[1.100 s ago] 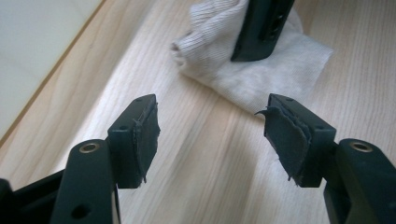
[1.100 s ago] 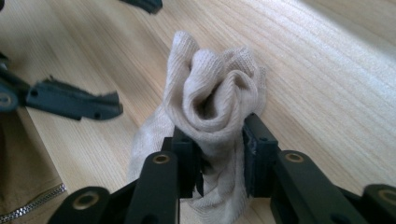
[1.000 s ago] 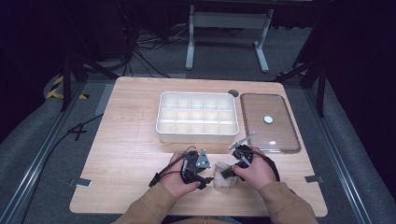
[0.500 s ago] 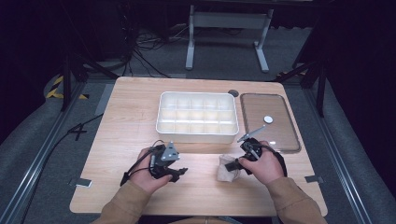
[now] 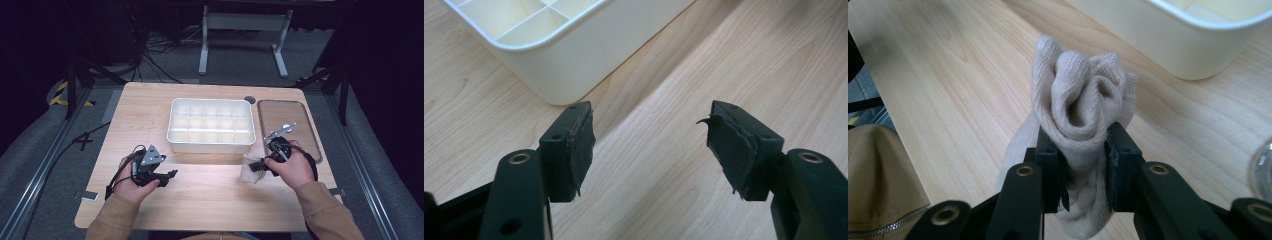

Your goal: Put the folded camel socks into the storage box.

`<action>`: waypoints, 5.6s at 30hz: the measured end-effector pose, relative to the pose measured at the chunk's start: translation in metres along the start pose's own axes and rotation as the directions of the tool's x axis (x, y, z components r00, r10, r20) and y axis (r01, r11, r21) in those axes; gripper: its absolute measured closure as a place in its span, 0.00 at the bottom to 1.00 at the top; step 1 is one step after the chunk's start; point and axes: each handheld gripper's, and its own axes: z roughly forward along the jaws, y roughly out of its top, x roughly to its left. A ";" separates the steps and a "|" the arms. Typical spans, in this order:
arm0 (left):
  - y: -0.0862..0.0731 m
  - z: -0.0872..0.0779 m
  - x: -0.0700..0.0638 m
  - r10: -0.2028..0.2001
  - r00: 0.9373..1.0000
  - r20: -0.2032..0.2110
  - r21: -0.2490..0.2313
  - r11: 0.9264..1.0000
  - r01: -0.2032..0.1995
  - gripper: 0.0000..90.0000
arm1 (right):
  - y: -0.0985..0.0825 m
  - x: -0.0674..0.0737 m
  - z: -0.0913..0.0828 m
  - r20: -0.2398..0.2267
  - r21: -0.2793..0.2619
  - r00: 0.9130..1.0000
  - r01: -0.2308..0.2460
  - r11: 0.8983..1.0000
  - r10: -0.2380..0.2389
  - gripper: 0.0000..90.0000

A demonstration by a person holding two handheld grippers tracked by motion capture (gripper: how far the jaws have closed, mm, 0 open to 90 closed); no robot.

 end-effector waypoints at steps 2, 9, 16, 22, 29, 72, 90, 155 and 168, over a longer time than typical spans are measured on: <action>0.001 0.001 0.001 0.018 1.000 -0.002 0.007 1.000 -0.018 0.40 | 0.003 0.000 -0.004 0.013 -0.002 1.000 0.008 1.000 -0.008 0.81; -0.002 0.002 0.003 -0.004 1.000 0.005 0.007 1.000 0.004 0.40 | 0.010 -0.002 -0.017 0.046 0.005 0.998 0.032 0.999 -0.032 0.81; -0.008 -0.004 0.008 -0.039 0.999 -0.014 0.026 0.999 0.039 0.40 | 0.023 -0.007 -0.030 0.087 0.017 0.992 0.088 0.996 -0.089 0.81; -0.019 -0.015 0.015 -0.108 0.993 -0.038 0.002 0.994 0.108 0.41 | 0.039 -0.013 -0.039 0.121 0.033 0.983 0.135 0.990 -0.138 0.81; -0.031 -0.028 0.020 -0.180 0.983 -0.040 -0.066 0.982 0.177 0.36 | 0.056 -0.017 -0.048 0.147 0.035 0.973 0.173 0.984 -0.176 0.80; -0.087 -0.082 0.006 -0.294 0.937 -0.191 -0.105 0.955 0.278 0.36 | 0.132 -0.027 0.012 0.218 0.243 0.824 0.473 0.847 -0.522 0.80; -0.083 -0.078 0.008 -0.286 0.942 -0.177 -0.090 0.957 0.274 0.36 | 0.117 -0.032 0.044 0.220 0.324 0.815 0.458 0.828 -0.537 0.79; -0.081 -0.072 0.009 -0.269 0.949 -0.162 -0.077 0.963 0.260 0.36 | 0.108 -0.042 0.072 0.149 0.419 0.928 0.253 0.872 -0.341 0.86; -0.079 -0.069 0.010 -0.264 0.952 -0.158 -0.073 0.964 0.255 0.36 | 0.106 -0.046 0.064 0.143 0.360 0.951 0.210 0.909 -0.276 0.73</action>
